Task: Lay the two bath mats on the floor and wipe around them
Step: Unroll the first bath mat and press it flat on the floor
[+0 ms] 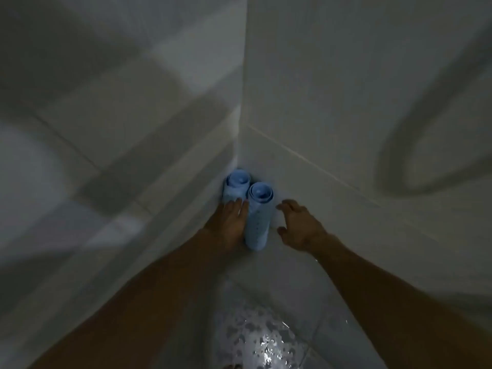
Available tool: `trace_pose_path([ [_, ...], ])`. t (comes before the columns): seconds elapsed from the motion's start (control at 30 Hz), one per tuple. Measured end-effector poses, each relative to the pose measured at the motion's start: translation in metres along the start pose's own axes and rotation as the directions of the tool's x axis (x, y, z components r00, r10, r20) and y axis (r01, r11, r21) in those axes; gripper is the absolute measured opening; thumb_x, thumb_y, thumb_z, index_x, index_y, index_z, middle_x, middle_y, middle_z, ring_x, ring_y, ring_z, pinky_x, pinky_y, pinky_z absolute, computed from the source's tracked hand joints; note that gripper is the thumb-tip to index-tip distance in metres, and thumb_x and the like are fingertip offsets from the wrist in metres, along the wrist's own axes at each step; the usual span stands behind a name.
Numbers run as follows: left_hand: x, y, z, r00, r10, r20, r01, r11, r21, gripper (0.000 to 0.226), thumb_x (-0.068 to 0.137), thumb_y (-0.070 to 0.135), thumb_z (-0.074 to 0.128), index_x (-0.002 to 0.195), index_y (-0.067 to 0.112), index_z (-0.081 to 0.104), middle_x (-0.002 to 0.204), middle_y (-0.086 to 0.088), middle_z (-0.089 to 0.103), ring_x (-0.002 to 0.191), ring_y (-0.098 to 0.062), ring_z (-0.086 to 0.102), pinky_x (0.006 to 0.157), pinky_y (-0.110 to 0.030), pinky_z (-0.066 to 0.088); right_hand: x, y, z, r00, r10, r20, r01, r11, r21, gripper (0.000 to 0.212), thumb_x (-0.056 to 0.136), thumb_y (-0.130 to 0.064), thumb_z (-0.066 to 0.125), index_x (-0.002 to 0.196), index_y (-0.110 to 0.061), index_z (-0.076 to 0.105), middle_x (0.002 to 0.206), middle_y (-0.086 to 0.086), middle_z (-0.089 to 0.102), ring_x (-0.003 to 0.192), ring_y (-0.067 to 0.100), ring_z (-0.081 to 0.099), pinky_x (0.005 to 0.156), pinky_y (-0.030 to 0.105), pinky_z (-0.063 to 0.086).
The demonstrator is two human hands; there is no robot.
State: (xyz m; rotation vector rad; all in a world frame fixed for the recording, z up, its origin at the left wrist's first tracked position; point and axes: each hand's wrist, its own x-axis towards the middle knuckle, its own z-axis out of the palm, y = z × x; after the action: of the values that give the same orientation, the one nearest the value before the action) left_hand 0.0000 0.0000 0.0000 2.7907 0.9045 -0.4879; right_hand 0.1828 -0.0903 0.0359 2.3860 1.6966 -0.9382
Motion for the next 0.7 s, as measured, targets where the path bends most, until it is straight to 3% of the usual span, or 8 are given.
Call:
trace_pose_path([
  [0.17,0.064,-0.007,0.024,1.0,0.012,-0.013,-0.013,0.988,-0.156,0.071,0.099,0.019,0.044,0.152,-0.001,0.001,0.16,-0.018,0.009,0.146,-0.03,0.02,0.118,-0.036,0.017,0.071,0.017,0.033,0.998,0.038,-0.055,-0.039,0.999,-0.027,0.071,0.094,-0.019,0.061,0.156,-0.015,0.025,0.163,0.011,0.015,0.138,0.038,0.036,0.107,0.049,0.041],
  [0.3,0.087,-0.003,0.041,0.999,0.028,-0.039,-0.034,0.982,-0.184,0.078,0.09,0.013,0.06,0.152,0.003,0.013,0.155,-0.016,0.025,0.137,-0.031,0.034,0.113,-0.037,0.028,0.098,0.028,0.053,0.995,0.008,-0.095,-0.015,0.997,-0.081,0.072,0.093,-0.015,0.062,0.155,-0.027,0.028,0.163,0.008,0.016,0.136,0.037,0.038,0.105,0.049,0.042],
  [0.47,0.082,0.014,0.057,0.973,0.116,-0.201,-0.158,0.966,-0.207,0.051,0.083,0.003,0.062,0.133,0.006,0.051,0.134,-0.013,0.05,0.121,-0.031,0.047,0.102,-0.037,0.035,0.096,0.037,0.068,0.987,0.018,-0.16,-0.04,0.99,-0.135,0.054,0.092,-0.024,0.067,0.143,-0.02,0.046,0.159,0.009,0.024,0.136,0.036,0.036,0.103,0.05,0.042],
  [0.6,0.057,0.039,0.065,0.965,0.185,-0.188,-0.219,0.959,-0.178,0.041,0.089,0.011,0.055,0.129,0.005,0.052,0.133,-0.014,0.045,0.122,-0.029,0.042,0.099,-0.032,0.028,0.06,0.048,0.085,0.997,-0.015,-0.075,0.006,0.993,-0.116,0.049,0.095,-0.017,0.061,0.142,-0.015,0.047,0.152,0.013,0.032,0.125,0.038,0.048,0.092,0.044,0.047],
  [0.7,0.034,0.059,0.068,0.98,0.107,-0.167,-0.143,0.964,-0.223,0.035,0.092,0.011,0.053,0.127,0.005,0.049,0.134,-0.013,0.041,0.116,-0.028,0.049,0.095,-0.032,0.037,0.023,0.051,0.103,0.988,-0.06,-0.143,0.049,0.996,-0.08,0.035,0.097,-0.018,0.06,0.129,-0.008,0.053,0.143,0.014,0.04,0.115,0.037,0.054,0.086,0.04,0.048],
])
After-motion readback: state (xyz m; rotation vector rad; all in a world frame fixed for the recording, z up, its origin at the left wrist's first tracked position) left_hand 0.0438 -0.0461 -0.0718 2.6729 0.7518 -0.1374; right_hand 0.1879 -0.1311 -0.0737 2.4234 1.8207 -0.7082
